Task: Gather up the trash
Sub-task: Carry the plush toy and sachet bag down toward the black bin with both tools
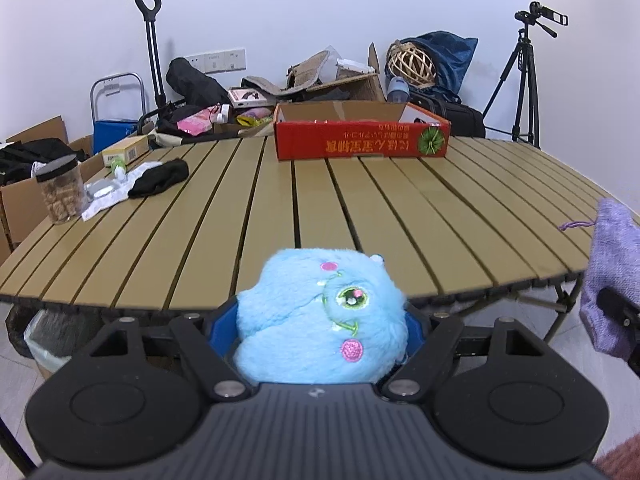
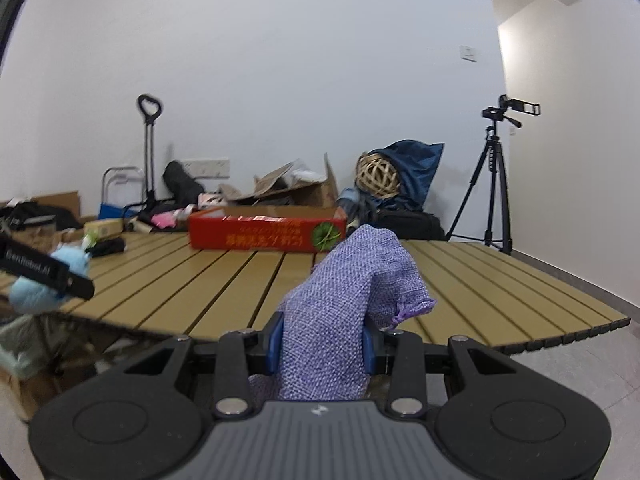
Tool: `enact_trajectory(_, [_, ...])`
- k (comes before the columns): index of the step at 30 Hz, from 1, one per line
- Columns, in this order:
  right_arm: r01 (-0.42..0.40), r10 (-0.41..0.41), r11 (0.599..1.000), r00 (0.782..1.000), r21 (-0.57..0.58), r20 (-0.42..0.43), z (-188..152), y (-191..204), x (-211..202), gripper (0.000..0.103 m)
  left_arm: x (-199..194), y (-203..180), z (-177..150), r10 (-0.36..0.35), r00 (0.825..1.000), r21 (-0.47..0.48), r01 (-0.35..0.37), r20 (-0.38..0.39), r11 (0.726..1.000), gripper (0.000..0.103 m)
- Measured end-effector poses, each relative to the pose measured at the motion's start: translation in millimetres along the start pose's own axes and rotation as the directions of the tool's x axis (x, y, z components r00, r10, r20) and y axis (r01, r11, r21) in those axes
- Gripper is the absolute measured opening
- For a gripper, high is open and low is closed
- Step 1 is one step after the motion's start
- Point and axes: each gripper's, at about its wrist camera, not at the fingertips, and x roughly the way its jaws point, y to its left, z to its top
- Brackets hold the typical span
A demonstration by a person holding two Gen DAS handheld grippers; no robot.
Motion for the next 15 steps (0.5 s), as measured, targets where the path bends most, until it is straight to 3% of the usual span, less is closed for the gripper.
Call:
enact_trajectory(7, [-0.039, 0.036, 0.998, 0.995, -0.040, -0.094, -24, 18, -8, 0.036, -3, 10, -38, 0.019, 0.998, 0.012, -0.018, -0.062, 1.000, 0.079])
enact_trajectory(15, [-0.076, 0.057, 0.994, 0.975, -0.082, -0.216, -51, 35, -7, 0.036, 10, 29, -71, 0.045, 0.988, 0.000, -0.046, -0.145, 0.999, 0.079])
